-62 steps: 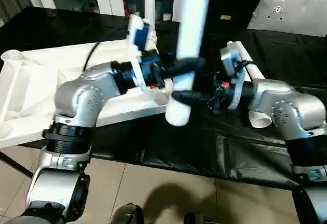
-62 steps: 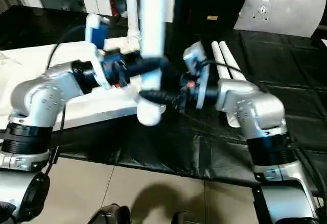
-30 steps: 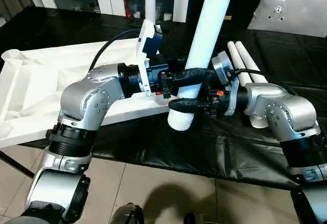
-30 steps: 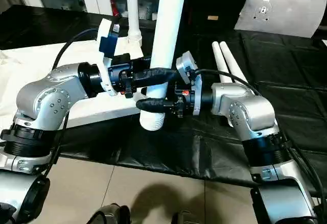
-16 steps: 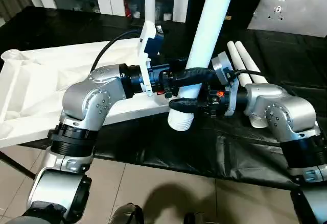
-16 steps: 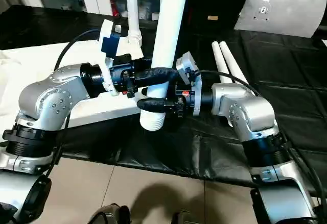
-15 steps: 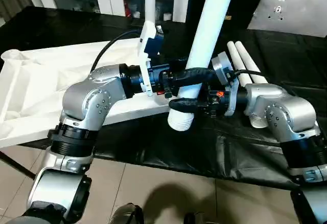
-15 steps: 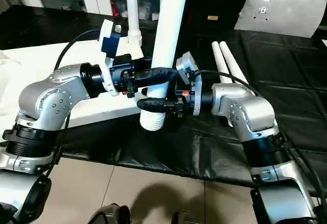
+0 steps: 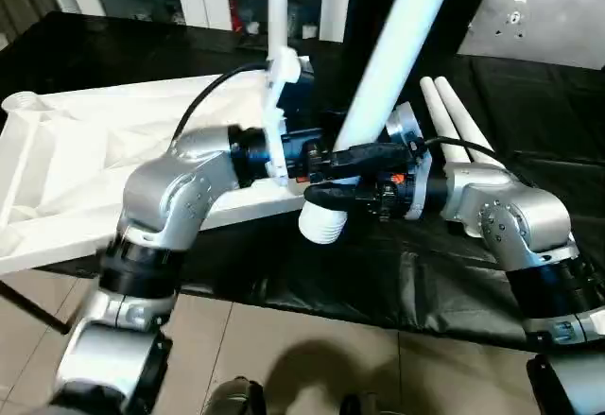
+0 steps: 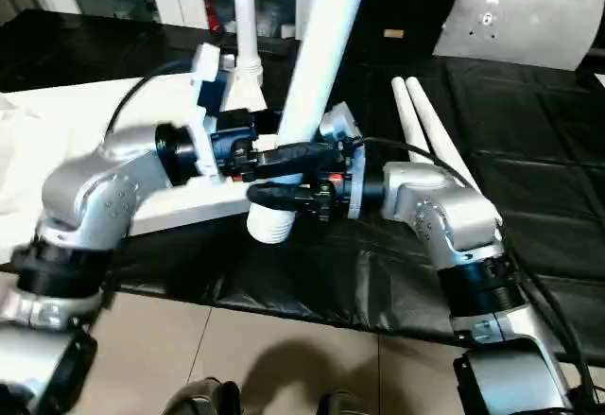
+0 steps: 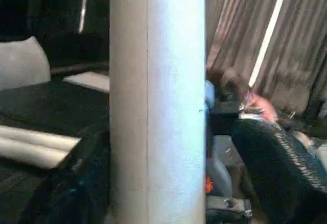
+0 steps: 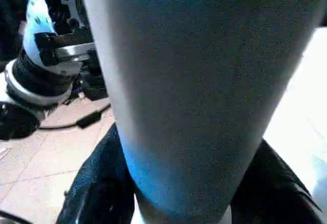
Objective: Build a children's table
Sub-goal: Pick table leg
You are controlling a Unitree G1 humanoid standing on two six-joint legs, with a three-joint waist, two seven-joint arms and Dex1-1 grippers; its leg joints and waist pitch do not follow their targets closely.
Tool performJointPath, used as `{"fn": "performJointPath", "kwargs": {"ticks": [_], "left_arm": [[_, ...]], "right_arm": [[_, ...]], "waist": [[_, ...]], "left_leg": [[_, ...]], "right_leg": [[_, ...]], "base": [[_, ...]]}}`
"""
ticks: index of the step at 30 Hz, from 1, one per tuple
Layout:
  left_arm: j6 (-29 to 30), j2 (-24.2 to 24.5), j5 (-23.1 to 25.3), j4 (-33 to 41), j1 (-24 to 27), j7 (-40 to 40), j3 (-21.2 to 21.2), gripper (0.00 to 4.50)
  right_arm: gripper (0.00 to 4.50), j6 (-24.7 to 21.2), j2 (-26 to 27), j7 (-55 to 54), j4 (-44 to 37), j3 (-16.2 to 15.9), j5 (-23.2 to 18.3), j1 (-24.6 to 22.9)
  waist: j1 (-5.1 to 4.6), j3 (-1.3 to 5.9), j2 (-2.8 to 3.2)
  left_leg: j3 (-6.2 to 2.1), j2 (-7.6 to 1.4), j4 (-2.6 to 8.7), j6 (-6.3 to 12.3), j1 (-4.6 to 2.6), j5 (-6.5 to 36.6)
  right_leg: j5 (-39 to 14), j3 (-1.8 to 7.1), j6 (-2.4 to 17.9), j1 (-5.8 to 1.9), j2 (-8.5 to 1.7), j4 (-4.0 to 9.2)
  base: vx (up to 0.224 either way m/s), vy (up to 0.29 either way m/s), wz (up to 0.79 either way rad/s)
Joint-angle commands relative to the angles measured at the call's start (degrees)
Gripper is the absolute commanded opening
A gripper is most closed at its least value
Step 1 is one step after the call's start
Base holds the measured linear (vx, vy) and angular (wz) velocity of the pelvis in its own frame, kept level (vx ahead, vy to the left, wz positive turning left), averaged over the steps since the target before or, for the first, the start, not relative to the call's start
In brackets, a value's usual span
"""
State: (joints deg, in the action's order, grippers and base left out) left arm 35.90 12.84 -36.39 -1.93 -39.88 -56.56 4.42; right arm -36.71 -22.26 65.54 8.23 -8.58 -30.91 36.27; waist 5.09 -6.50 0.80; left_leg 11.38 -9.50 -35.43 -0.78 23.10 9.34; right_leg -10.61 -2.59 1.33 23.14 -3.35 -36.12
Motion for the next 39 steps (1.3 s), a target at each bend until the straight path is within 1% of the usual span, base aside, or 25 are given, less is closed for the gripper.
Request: {"fn": "performJointPath", "kwargs": {"ticks": [1, 2, 7, 9, 11, 12, 14, 17, 18, 19, 20, 22, 23, 24, 25, 26, 27, 28, 29, 30, 31, 32, 36, 38, 39], "left_arm": [[-0.5, -0.2, -2.2, 1.8, 0.2, -2.2, -0.4, 4.24], [-0.8, -0.4, -3.0, 1.8, 1.2, -3.1, -0.8, 4.31], [-1.5, -1.8, -5.6, 1.7, 3.0, -3.9, -3.0, 4.47], [-1.3, -5.0, -10.0, 1.0, 3.3, -1.4, -7.2, 4.50], [-1.6, -6.5, -11.9, 0.6, 3.2, 0.0, -9.1, 4.50], [-1.9, -7.1, -12.6, 0.5, 3.1, 0.7, -9.8, 4.50], [-3.6, -9.6, -14.1, -0.5, 2.5, 5.5, -12.7, 4.50], [-4.5, -11.0, -14.6, -1.2, 1.8, 9.2, -14.8, 4.50], [-5.4, -11.6, -14.3, -1.4, 1.5, 10.8, -15.8, 4.50], [-5.4, -11.6, -14.3, -1.4, 1.5, 10.8, -15.8, 4.50], [-6.8, -12.3, -13.2, -2.4, 0.5, 14.4, -17.3, 4.50], [-8.6, -11.7, -8.2, -4.9, -1.0, 19.8, -17.3, 4.50], [-9.1, -11.4, -6.6, -5.6, -1.4, 21.5, -17.1, 4.50], [-9.8, -9.6, -1.2, -6.4, -1.2, 22.9, -13.9, 4.50], [-10.1, -8.3, 2.3, -6.8, -0.9, 23.6, -11.6, 4.50], [-10.9, -6.2, 8.3, -6.2, -0.3, 23.7, -6.8, 4.50], [-11.2, -6.0, 9.1, -5.7, -0.1, 23.3, -5.7, 4.50], [-11.2, -6.0, 9.1, -5.7, -0.1, 23.3, -5.7, 4.50], [-10.6, -6.1, 8.9, -4.8, 0.1, 22.8, -4.9, 4.50], [-10.0, -6.4, 8.3, -3.9, 0.2, 22.8, -4.5, 4.50], [-9.5, -6.7, 7.9, -3.3, 0.2, 23.0, -4.2, 4.50], [-9.0, -6.8, 7.6, -1.2, 0.1, 22.2, -2.4, 4.50], [-9.1, -7.0, 8.1, 2.0, 0.4, 20.5, 0.9, 4.50], [-9.0, -7.1, 8.2, 2.7, 0.6, 19.6, 1.4, 4.50], [-9.0, -7.2, 8.5, 2.8, 0.7, 19.6, 1.4, 4.50]], "right_arm": [[1.91, 0.1, -0.3, -1.1, 0.6, 1.8, 0.0, 0.3], [1.91, 0.1, -0.3, -1.1, 0.6, 2.0, -0.1, 0.2], [1.91, 0.0, -0.2, -1.4, 0.3, 2.6, -0.5, -0.3], [1.91, -0.4, 0.1, -1.9, -0.2, 3.4, -1.4, -0.8], [1.91, -0.7, 0.3, -2.3, -0.4, 4.0, -1.9, -1.0], [1.91, -0.8, 0.5, -2.5, -0.5, 4.2, -2.2, -1.1], [1.91, -1.1, 1.5, -4.4, -0.9, 5.7, -3.1, -1.7], [1.91, -1.3, 2.5, -5.9, -1.9, 7.0, -4.3, -2.5], [1.91, -1.5, 2.9, -6.9, -2.9, 7.5, -4.8, -3.2], [1.91, -1.5, 2.9, -6.9, -2.9, 7.5, -4.8, -3.2], [1.91, -0.8, 3.4, -8.5, -4.1, 7.2, -3.7, -4.1], [1.91, 0.7, 4.1, -11.4, -5.1, 6.4, -1.3, -4.7], [1.91, 1.1, 4.2, -12.3, -5.4, 6.3, -0.6, -4.9], [1.91, 1.7, 4.6, -13.6, -5.6, 5.9, 0.4, -4.9], [1.91, 2.0, 4.9, -14.3, -5.7, 5.7, 1.0, -4.9], [1.91, 3.8, 5.3, -15.7, -5.7, 4.9, 3.0, -4.9], [1.91, 4.7, 5.5, -16.1, -5.7, 4.6, 3.7, -5.0], [1.91, 4.7, 5.5, -16.1, -5.7, 4.6, 3.7, -5.0], [1.91, 5.2, 5.8, -17.5, -5.5, 4.5, 4.6, -4.9], [1.91, 5.2, 5.9, -19.2, -5.1, 4.2, 5.7, -4.7], [1.91, 5.1, 6.0, -20.4, -4.8, 4.0, 6.5, -4.5], [1.91, 6.1, 5.8, -21.8, -3.8, 3.1, 8.5, -4.1], [1.91, 8.1, 6.4, -22.3, -3.0, 2.4, 10.1, -4.0], [1.90, 8.5, 6.9, -22.8, -2.7, 2.4, 10.5, -4.0], [1.90, 8.7, 7.1, -23.2, -2.5, 2.4, 10.8, -4.0]], "waist": [[0.07, 5.98, -0.37], [0.11, 5.89, -0.17], [0.05, 5.92, -0.17], [0.11, 5.86, -0.13], [0.27, 5.92, -0.18], [0.25, 5.85, -0.24], [0.27, 5.80, -0.18], [0.21, 5.87, -0.18], [0.21, 5.83, -0.02], [0.13, 5.78, -0.10], [0.13, 5.81, 0.11], [0.09, 5.79, 0.08], [-0.04, 5.82, 0.15], [-0.13, 5.74, 0.03], [-0.21, 5.68, 0.03], [-0.21, 5.75, 0.14], [-0.23, 5.75, 0.28], [-0.21, 5.79, 0.28], [-0.14, 5.84, 0.41], [-0.08, 5.89, 0.38], [-0.05, 5.92, 0.34], [-0.10, 5.94, 0.27], [-0.18, 5.70, 0.34], [-0.27, 5.52, 0.22], [-0.30, 5.52, 0.31]], "left_leg": [[-1.81, -3.51, 3.63, 1.29, -1.67, 8.5], [-1.86, -3.50, 3.66, 1.28, -1.65, 8.7], [-1.90, -3.55, 3.76, 0.95, -1.70, 9.3], [-1.81, -3.54, 3.70, 1.10, -1.66, 9.1], [-1.80, -3.59, 3.63, 1.16, -1.80, 9.4], [-1.84, -3.54, 3.70, 1.28, -1.70, 9.5], [-1.80, -3.47, 3.62, 1.04, -1.69, 10.1], [-1.92, -3.47, 3.65, 1.20, -1.65, 10.0], [-2.00, -3.45, 3.66, 1.33, -1.64, 9.9], [-1.96, -3.44, 3.71, 1.39, -1.62, 10.0], [-2.05, -3.45, 3.70, 1.26, -1.56, 9.7], [-2.12, -3.58, 3.85, 0.93, -1.70, 10.0], [-2.23, -3.57, 3.88, 0.56, -1.79, 10.5], [-2.29, -3.56, 4.01, 0.42, -1.84, 10.9], [-2.32, -3.55, 4.05, 0.26, -1.81, 11.1], [-2.41, -3.70, 4.19, 0.12, -2.02, 11.3], [-2.34, -3.74, 4.17, -0.31, -2.11, 11.3], [-2.31, -3.73, 4.16, -0.56, -2.07, 11.1], [-2.27, -3.75, 4.11, -0.83, -2.02, 10.3], [-2.11, -3.72, 4.03, -0.90, -2.07, 10.2], [-2.09, -3.64, 4.00, -0.85, -1.95, 9.8], [-2.15, -3.58, 4.00, -0.69, -1.68, 9.3], [-2.04, -3.57, 3.94, -0.30, -1.84, 11.3], [-2.03, -3.53, 4.02, -0.24, -1.82, 11.7], [-2.06, -3.54, 4.05, -0.25, -1.82, 11.9]], "right_leg": [[-11.4, 2.63, 13.2, -2.85, -4.95, 4.34], [-11.8, 2.66, 13.0, -2.86, -5.01, 4.37], [-11.8, 2.64, 12.9, -2.88, -4.96, 4.35], [-11.5, 2.68, 13.3, -2.91, -5.01, 4.38], [-11.0, 2.65, 13.7, -2.86, -5.00, 4.41], [-11.1, 2.62, 13.7, -2.89, -4.93, 4.42], [-11.9, 2.65, 13.7, -2.93, -5.04, 4.62], [-11.8, 2.60, 13.0, -3.03, -4.95, 4.65], [-12.1, 2.57, 12.7, -3.03, -4.95, 4.65], [-12.4, 2.57, 12.5, -3.01, -4.89, 4.80], [-12.3, 2.58, 12.2, -3.08, -4.90, 4.70], [-12.1, 2.59, 11.5, -2.89, -4.73, 4.78], [-12.2, 2.58, 10.9, -2.87, -4.73, 4.67], [-13.4, 2.57, 10.2, -2.85, -4.84, 4.95], [-14.1, 2.63, 9.7, -2.75, -4.77, 4.94], [-15.0, 2.72, 8.5, -2.56, -4.80, 5.05], [-15.5, 2.74, 8.1, -2.38, -4.85, 4.97], [-15.1, 2.74, 8.4, -2.46, -4.96, 4.91], [-13.2, 2.74, 9.5, -2.46, -4.97, 4.69], [-11.5, 2.72, 10.8, -2.40, -4.91, 4.60], [-10.4, 2.73, 11.3, -2.53, -4.90, 4.46], [-8.9, 2.67, 11.9, -2.71, -4.88, 4.19], [-11.4, 2.77, 11.9, -2.71, -5.08, 4.62], [-12.4, 2.78, 11.6, -2.64, -4.96, 4.77], [-12.9, 2.77, 11.5, -2.59, -4.93, 4.81]], "base": [[0.000, 0.000, 0.00], [0.000, 0.000, 0.00], [0.000, 0.000, 0.00], [0.000, 0.000, 0.00], [0.000, 0.000, 0.00], [0.000, 0.000, 0.00], [0.000, 0.000, 0.00], [0.000, 0.000, 0.00], [0.000, 0.000, 0.00], [0.000, 0.000, 0.00], [0.000, 0.000, 0.00], [0.000, 0.000, 0.00], [0.000, 0.000, 0.00], [0.000, 0.000, 0.00], [0.000, 0.000, 0.00], [0.000, 0.000, 0.00], [0.000, 0.000, 0.00], [0.000, 0.000, 0.00], [0.000, 0.000, 0.00], [0.000, 0.000, 0.00], [0.000, 0.000, 0.00], [0.000, 0.000, 0.00], [0.000, 0.000, 0.00], [0.000, 0.000, 0.00], [0.000, 0.000, 0.00]]}}
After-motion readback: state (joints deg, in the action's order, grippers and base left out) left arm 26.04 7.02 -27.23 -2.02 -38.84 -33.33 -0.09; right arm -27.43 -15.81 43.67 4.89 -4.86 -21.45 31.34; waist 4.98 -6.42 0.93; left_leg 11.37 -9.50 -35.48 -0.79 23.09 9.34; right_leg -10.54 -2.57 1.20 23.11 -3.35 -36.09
